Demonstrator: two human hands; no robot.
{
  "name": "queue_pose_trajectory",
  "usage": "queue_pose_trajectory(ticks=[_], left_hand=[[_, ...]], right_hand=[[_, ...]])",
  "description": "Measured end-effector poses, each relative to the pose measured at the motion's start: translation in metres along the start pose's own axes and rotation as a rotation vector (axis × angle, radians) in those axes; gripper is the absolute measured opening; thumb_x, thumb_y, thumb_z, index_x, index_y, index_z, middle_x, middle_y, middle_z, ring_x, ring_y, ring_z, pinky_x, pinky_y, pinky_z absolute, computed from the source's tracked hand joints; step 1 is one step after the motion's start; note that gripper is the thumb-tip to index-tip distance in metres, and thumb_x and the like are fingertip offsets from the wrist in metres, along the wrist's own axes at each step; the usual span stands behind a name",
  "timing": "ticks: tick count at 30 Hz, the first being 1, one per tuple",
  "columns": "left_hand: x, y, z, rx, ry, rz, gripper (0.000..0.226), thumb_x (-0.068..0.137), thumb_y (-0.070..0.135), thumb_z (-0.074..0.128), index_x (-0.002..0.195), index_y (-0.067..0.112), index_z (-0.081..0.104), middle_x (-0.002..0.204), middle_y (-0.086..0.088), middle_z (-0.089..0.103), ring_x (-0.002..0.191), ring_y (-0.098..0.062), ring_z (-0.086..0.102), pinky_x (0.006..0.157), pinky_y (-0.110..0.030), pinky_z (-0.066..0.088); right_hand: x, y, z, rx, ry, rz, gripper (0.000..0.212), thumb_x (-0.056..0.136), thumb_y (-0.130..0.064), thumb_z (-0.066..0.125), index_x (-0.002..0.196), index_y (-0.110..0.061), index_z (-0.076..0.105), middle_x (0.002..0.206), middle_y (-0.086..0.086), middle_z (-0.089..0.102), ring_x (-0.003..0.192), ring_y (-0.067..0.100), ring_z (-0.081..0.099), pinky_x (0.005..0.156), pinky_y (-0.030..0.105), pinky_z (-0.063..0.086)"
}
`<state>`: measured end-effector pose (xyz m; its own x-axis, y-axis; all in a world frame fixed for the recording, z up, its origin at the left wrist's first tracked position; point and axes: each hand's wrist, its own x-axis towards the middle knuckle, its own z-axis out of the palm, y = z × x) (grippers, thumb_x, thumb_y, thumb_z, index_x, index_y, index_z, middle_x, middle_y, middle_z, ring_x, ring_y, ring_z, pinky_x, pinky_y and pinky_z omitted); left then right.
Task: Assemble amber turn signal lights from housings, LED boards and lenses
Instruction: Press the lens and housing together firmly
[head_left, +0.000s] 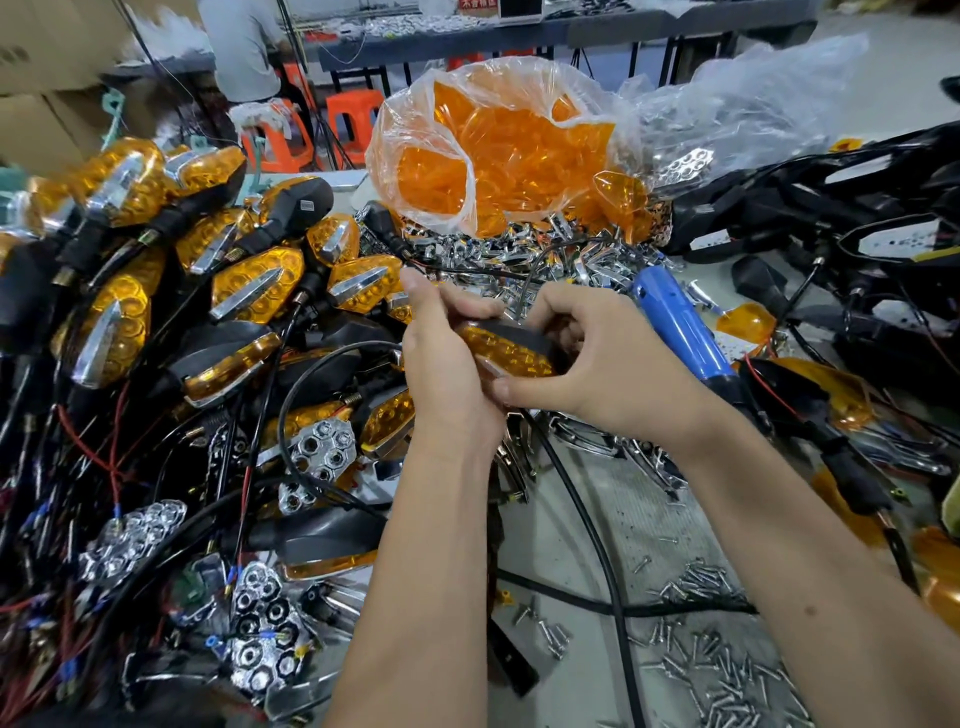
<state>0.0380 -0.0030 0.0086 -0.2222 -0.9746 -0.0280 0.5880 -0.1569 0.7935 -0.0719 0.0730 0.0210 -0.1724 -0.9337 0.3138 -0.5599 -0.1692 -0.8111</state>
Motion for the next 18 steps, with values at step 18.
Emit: queue_pose_trajectory(ticks=[18], left_hand=[[-0.004,0.018,-0.005,-0.459,-0.067,-0.033,0.067,0.109,0.052,0.037,0.051,0.020,0.029,0.054,0.001,0.029,0.053,-0.016,0.033,0.056,-0.028,0.040]], right_hand=[[0.006,-0.020,0.005,-0.270,-0.074,-0.285,0.042,0.070,-0.021,0.095,0.096,-0.005,0.066,0.089,-0.010,0.054,0.081,-0.001,0.049,0.072,0.013,0.036]])
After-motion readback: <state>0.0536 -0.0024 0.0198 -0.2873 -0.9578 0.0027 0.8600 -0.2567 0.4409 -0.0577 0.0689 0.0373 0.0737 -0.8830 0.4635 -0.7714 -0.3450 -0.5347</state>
